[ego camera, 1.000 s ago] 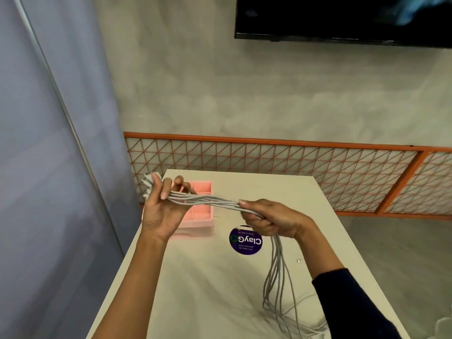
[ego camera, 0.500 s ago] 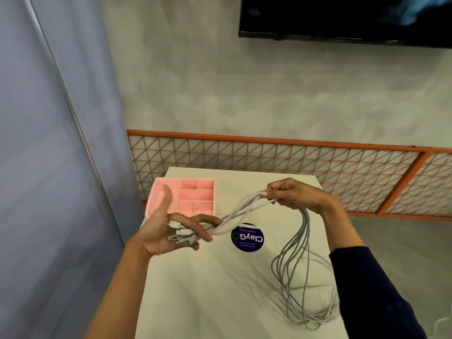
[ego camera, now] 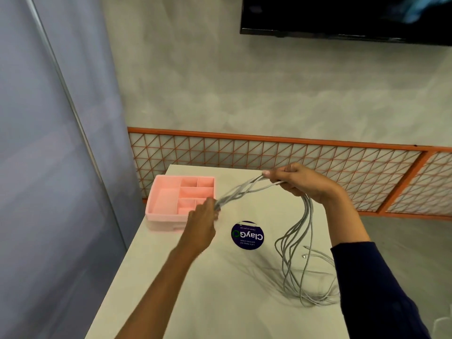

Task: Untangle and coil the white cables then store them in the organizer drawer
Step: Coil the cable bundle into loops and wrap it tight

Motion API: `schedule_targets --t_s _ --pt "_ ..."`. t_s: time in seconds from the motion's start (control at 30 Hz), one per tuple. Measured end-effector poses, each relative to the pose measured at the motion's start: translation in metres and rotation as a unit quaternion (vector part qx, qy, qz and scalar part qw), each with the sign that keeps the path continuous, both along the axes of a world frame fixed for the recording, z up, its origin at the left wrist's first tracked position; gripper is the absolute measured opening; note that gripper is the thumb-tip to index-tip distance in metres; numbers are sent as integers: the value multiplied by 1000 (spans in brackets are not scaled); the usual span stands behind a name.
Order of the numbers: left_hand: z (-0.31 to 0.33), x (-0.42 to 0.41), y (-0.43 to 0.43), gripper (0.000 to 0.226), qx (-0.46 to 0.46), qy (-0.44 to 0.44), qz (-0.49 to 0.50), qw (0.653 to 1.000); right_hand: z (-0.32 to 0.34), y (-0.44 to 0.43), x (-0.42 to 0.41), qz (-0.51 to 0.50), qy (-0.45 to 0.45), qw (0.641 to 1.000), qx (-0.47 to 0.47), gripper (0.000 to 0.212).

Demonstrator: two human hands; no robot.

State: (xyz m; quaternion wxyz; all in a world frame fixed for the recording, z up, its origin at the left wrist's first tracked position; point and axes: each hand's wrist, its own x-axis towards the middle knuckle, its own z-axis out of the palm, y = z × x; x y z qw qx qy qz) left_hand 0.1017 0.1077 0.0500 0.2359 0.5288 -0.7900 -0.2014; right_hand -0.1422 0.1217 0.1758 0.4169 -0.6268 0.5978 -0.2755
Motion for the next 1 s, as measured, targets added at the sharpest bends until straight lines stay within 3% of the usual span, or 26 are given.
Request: schedule_targets --t_s 0.07,0.17,0.37,0.6,0.7,0.83,1.0 --pt "-25 -10 4 38 -181 -5 130 975 2 -1 5 9 -35 999 36 34" --pt "-52 -8 6 32 -343 3 190 920 5 -3 11 34 15 996 80 42" --pt "-48 6 -8 27 -385 52 234 891 8 3 16 148 93 968 182 61" --pt "-45 10 -11 26 -423 23 246 872 -8 -10 22 32 3 988 151 48" --pt "-55 7 -8 30 -385 0 242 891 -9 -12 31 -7 34 997 64 50" --pt "-55 -2 3 56 -253 -21 166 953 -14 -15 37 -22 49 998 -13 49" --pt "-41 -16 8 41 7 19 31 999 -17 -18 42 13 72 997 -37 49"
